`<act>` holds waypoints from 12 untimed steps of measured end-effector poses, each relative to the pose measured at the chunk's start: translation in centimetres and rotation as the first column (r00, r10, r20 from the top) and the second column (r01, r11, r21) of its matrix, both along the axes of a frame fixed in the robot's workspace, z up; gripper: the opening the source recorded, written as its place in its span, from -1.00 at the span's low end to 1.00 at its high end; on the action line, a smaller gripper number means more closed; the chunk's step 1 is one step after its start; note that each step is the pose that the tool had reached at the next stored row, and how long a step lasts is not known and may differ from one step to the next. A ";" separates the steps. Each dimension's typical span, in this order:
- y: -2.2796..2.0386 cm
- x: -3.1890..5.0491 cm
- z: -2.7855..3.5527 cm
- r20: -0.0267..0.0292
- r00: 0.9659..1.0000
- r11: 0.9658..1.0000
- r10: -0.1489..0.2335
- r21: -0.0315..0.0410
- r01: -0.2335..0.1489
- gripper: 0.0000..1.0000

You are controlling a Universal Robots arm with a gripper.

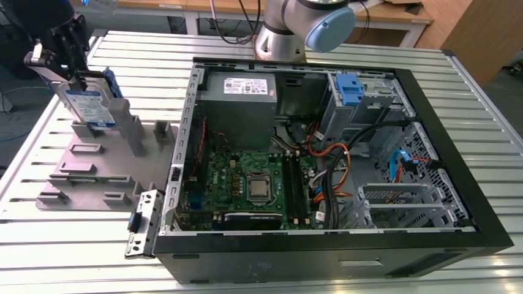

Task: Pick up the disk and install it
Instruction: 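Pick up the disk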

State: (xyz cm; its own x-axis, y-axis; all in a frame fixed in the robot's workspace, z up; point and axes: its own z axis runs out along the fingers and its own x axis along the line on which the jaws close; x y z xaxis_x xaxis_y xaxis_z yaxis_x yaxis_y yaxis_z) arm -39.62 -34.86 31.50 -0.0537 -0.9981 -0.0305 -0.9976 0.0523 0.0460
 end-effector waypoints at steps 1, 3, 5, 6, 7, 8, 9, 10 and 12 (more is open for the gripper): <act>0.00 0.00 0.09 0.000 1.000 1.000 0.000 0.000 0.000 -0.30; 0.00 0.00 0.34 0.000 1.000 1.000 0.000 0.000 0.000 -0.30; 0.00 0.00 0.69 0.000 1.000 1.000 0.000 0.000 0.000 -0.30; 0.00 0.00 0.89 0.000 1.000 1.000 0.000 0.000 0.000 -0.30; 0.00 0.00 1.08 0.000 1.000 1.000 0.000 0.000 0.000 -0.30; 0.00 0.00 1.28 0.000 1.000 1.000 0.000 0.000 0.000 -0.30; 0.00 0.00 1.48 0.000 1.000 1.000 0.000 0.000 0.000 -0.30; 0.00 0.00 1.69 0.000 1.000 1.000 0.000 0.000 0.000 -0.30; 0.00 0.00 2.12 0.000 1.000 1.000 0.000 0.000 0.000 -0.30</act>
State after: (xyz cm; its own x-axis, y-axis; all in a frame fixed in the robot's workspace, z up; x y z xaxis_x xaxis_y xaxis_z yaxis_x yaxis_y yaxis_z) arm -39.63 -34.86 33.62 -0.0537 -0.9981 -0.0306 -0.9976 0.0523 0.0457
